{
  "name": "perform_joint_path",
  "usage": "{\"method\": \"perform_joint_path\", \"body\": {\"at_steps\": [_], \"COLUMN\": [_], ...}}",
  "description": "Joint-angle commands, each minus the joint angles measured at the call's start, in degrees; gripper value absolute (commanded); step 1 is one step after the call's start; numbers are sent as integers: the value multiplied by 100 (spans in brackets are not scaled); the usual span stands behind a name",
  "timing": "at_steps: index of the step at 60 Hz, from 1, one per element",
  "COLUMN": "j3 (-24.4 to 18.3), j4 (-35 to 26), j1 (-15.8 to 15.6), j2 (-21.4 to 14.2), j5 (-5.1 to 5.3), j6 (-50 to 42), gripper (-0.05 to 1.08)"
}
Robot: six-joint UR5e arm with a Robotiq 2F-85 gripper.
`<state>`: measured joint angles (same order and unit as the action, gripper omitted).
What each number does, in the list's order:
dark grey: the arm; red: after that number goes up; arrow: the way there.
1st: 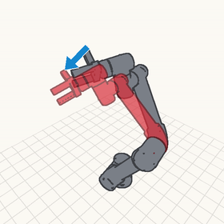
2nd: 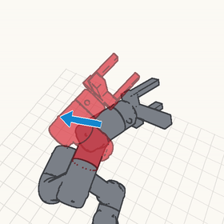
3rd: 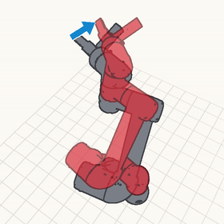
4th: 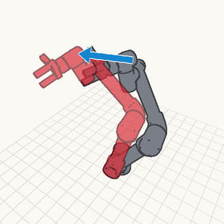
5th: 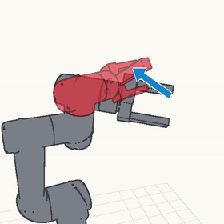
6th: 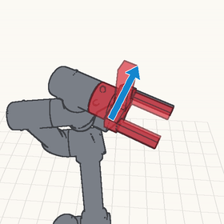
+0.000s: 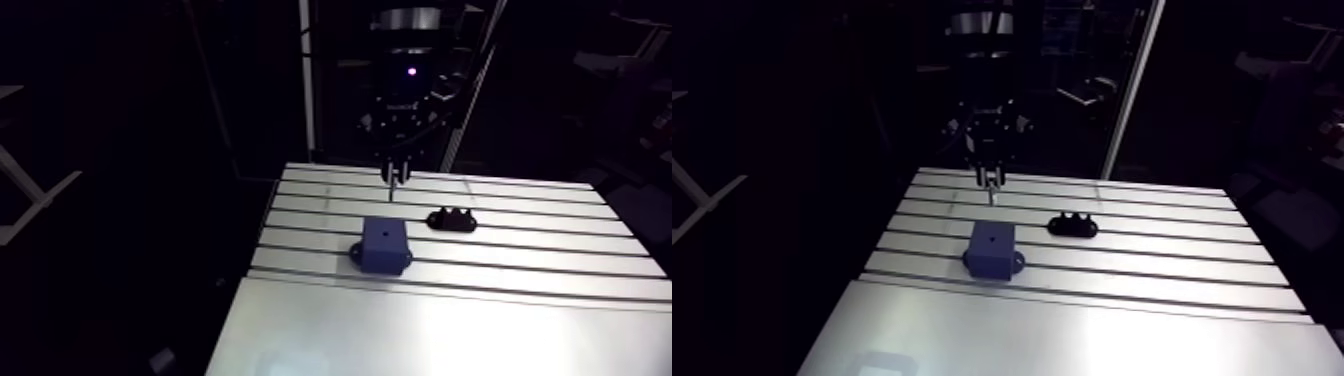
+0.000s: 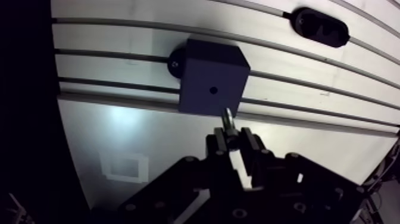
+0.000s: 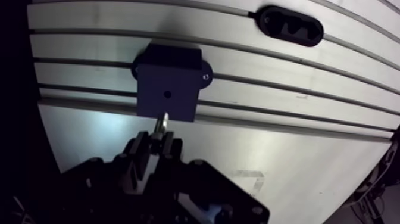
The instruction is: Pick up the M10 bolt and insert it into the hole until fully seated.
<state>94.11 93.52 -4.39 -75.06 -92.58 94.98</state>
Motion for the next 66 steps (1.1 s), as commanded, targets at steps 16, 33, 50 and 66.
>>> {"method": "perform_joint_path", "body": {"at_steps": [16, 33, 50, 66], "j3": [75, 189, 346, 427], "j4": [135, 144, 508, 548], "j1": [-9, -11, -18, -53], "j2": [84, 76, 76, 93], "j5": [17, 17, 42, 17], "j6": [-1, -1, 16, 51], "gripper": [108, 108, 108, 108]}}
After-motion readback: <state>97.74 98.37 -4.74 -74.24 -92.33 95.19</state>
